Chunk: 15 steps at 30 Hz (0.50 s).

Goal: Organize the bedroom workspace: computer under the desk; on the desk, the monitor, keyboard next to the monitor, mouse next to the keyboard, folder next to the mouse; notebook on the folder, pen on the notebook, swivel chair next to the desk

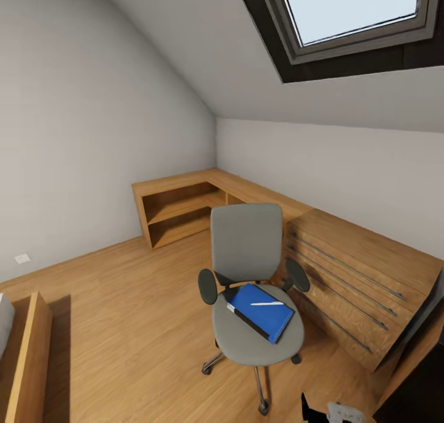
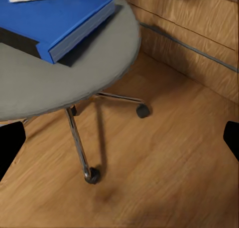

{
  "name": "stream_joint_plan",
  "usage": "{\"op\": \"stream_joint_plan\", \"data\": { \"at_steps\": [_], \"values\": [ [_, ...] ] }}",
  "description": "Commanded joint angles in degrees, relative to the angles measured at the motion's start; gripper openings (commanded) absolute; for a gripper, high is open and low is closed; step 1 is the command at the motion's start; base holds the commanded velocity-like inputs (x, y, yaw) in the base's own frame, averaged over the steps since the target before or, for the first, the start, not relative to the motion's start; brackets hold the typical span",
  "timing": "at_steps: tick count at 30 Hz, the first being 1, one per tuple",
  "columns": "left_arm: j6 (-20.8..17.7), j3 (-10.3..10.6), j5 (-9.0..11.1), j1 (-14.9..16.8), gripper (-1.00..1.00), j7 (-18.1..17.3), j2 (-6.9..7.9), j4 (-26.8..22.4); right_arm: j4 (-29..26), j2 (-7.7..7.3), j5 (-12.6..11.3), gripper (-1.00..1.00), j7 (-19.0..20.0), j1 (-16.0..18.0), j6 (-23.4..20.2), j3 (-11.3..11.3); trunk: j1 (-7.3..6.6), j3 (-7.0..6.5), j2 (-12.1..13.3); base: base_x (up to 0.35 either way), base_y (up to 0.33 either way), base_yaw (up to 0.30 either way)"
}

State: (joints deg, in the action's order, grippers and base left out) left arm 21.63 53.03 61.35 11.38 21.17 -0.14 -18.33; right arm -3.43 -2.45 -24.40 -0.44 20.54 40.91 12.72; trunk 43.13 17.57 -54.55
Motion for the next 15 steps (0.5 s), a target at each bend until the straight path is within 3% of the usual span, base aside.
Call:
{"op": "stream_joint_plan", "data": {
  "at_steps": [1,5,8,13,14,15],
  "values": [
    [0.2,0.4,0.4,0.3,1.0,0.4,0.11,-1.2,-1.2,-0.01,-0.6,1.0,-0.7,0.0,0.1,0.3,0.0,0.08,0.0,0.0,0.001,0.0],
    [0.0,0.3,0.4,1.7,1.0,0.6,1.0,-6.5,-6.6,-0.04,-0.8,1.0,-4.4,0.1,-1.0,0.0,0.0,0.08,0.0,0.0,0.0,0.0],
    [-1.7,0.0,0.4,3.4,1.0,1.3,2.45,-12.3,-12.3,-0.07,-0.9,1.0,-8.4,0.3,-5.7,-0.2,0.0,0.08,0.0,0.0,0.0,0.0],
    [-8.4,-2.7,0.4,6.2,1.0,3.9,3.87,-19.4,-19.2,-0.23,-0.9,1.0,-11.5,1.8,-18.4,-0.2,0.0,0.08,0.0,0.0,0.0,0.0],
    [-12.2,-5.3,0.4,7.2,1.0,5.6,4.24,-22.0,-21.4,-0.31,-0.9,1.0,-12.3,3.4,-24.4,-0.3,0.0,0.08,0.0,0.0,0.0,0.0],
    [-14.2,-6.9,0.4,7.6,1.0,6.4,4.37,-23.3,-22.3,-0.34,-0.9,1.0,-12.7,4.4,-27.4,-0.3,0.0,0.08,0.0,0.0,0.0,0.0]
  ]
}}
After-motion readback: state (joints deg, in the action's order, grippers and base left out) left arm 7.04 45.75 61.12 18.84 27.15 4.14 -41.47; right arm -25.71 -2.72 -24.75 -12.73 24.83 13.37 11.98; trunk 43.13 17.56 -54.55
